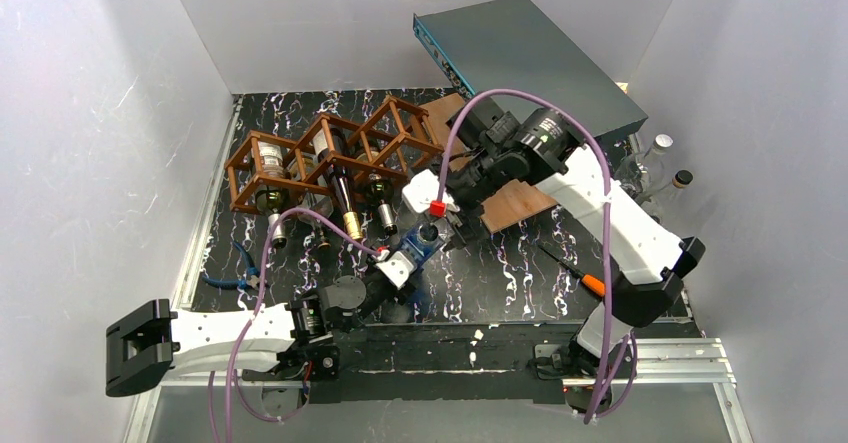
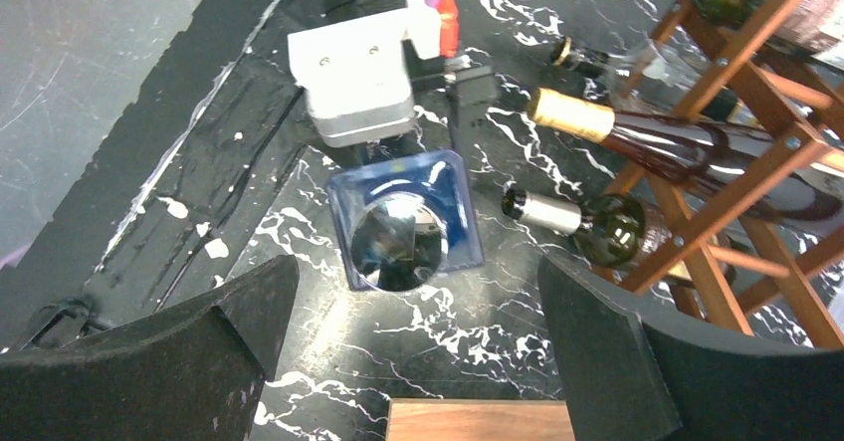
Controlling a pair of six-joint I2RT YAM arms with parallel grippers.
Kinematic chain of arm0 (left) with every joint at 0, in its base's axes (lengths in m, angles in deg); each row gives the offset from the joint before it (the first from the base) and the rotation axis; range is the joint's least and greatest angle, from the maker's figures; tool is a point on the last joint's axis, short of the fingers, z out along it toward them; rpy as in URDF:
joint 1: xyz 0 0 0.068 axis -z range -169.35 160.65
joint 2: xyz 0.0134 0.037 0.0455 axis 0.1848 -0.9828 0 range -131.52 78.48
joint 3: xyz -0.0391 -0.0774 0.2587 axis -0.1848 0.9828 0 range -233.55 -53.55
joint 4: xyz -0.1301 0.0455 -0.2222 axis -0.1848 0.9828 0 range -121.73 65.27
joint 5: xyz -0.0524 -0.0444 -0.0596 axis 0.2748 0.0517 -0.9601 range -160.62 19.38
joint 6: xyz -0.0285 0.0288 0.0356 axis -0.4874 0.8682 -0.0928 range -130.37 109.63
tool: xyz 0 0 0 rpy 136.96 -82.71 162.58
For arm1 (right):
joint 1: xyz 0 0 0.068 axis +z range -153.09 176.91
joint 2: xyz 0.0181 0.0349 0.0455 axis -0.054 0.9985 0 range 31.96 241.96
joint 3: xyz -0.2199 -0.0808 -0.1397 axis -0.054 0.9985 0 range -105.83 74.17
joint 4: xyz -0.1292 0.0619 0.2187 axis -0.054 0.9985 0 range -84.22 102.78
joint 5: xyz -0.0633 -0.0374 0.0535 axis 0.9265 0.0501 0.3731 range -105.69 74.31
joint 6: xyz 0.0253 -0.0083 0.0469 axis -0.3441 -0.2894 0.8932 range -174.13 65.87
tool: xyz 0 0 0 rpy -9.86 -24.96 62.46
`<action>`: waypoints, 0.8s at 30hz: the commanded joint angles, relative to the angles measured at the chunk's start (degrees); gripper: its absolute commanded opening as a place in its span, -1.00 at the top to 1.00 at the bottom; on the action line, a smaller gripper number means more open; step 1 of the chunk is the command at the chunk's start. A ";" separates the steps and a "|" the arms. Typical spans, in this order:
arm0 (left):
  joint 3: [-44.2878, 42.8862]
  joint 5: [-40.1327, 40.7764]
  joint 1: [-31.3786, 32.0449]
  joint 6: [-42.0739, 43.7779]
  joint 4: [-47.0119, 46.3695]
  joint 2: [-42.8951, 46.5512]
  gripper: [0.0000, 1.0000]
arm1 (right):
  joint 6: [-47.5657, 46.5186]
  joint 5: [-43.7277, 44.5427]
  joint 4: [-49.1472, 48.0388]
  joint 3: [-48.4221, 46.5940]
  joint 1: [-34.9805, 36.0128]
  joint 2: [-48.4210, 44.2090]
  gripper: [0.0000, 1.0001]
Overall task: Take the wine bottle off the wine rack
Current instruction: Pick up the wine bottle from the wine rack, then place the wine bottle at the center of the board.
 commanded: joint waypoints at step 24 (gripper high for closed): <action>1.57 -1.92 0.19 -8.37 0.78 2.30 1.00 | 2.78 5.17 -7.42 10.06 5.71 3.23 -0.43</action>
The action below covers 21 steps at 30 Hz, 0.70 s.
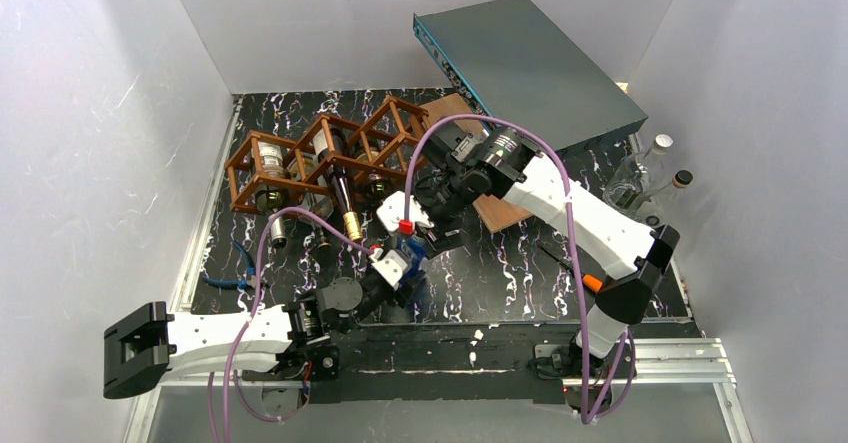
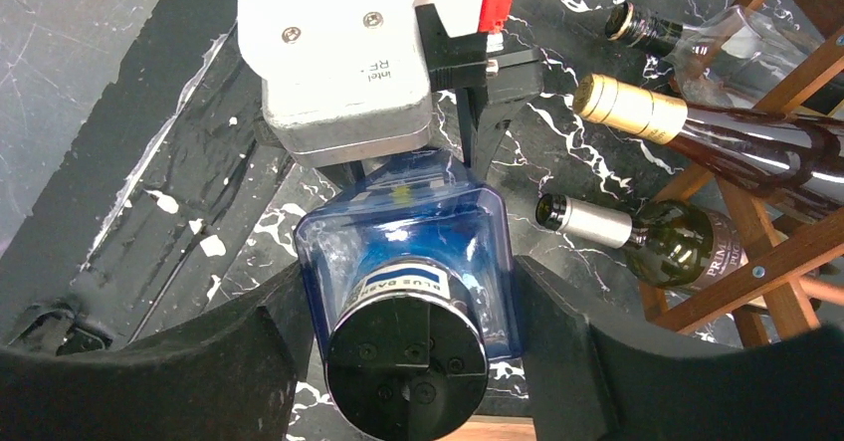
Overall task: Take the wine bottle off the wine rack
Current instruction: Place the wine bottle at the center of the board.
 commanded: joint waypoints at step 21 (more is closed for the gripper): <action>-3.62 -0.42 0.19 -11.68 8.85 7.48 -0.97 | 13.90 1.92 -6.82 4.16 -5.50 -6.85 0.97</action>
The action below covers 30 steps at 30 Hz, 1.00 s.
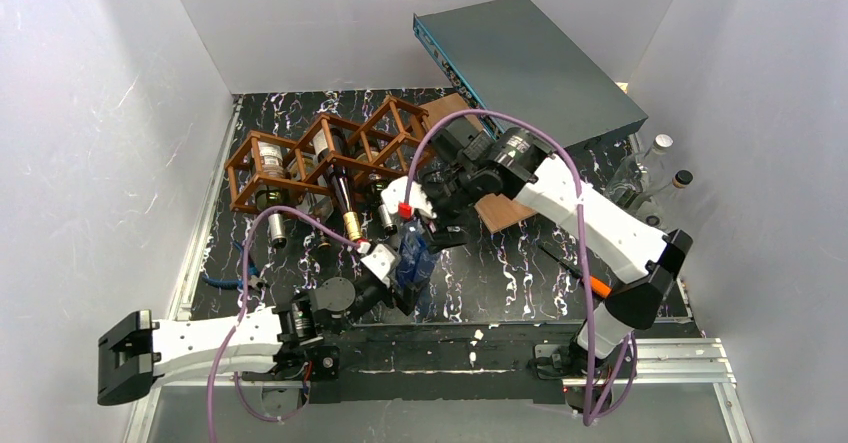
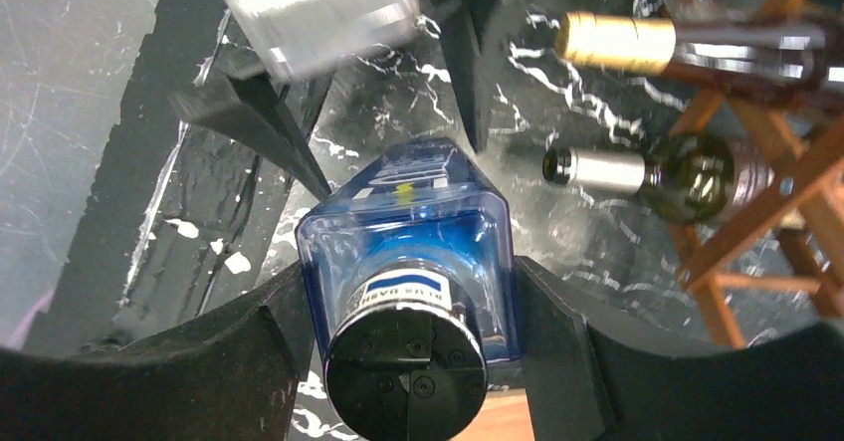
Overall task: Take the wine bottle off the wine rack
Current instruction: Place the wine bottle at the center of the board.
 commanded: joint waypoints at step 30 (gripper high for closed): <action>-25.30 10.54 0.17 -26.56 63.77 19.22 -0.97 | 31.05 21.17 -20.14 -14.34 -18.36 10.58 0.97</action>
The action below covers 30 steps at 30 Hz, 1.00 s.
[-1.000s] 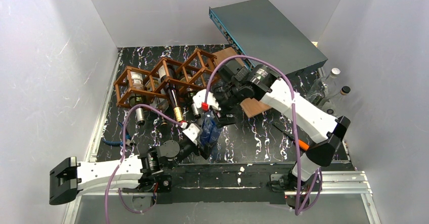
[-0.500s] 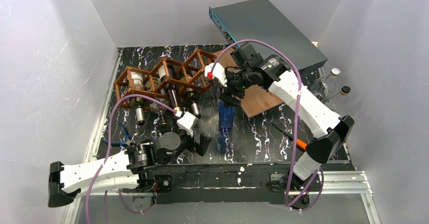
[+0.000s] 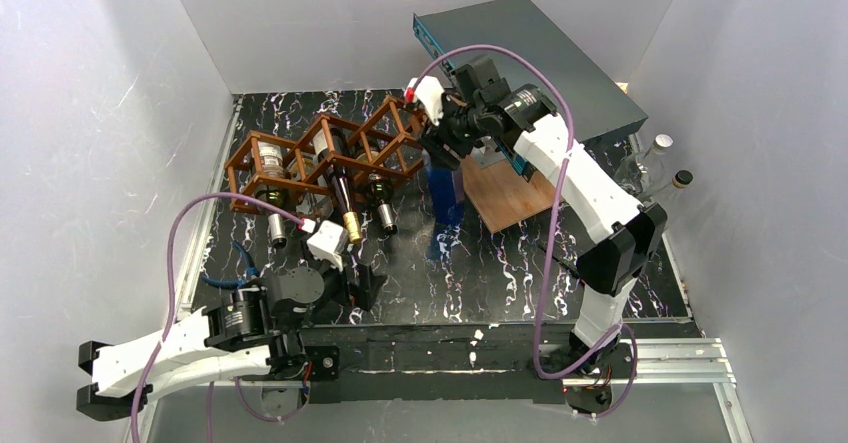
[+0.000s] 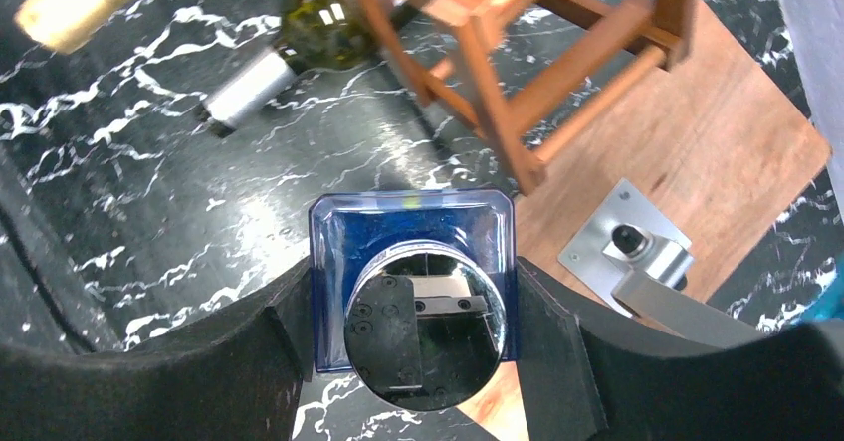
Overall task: Take the wine bottle off the wine rack
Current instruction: Place the wine bottle at the center of the board.
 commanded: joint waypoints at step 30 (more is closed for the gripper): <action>-8.62 5.61 0.12 -4.71 7.12 -0.98 -0.97 | 14.44 5.79 -10.81 0.26 -3.32 -1.95 -0.35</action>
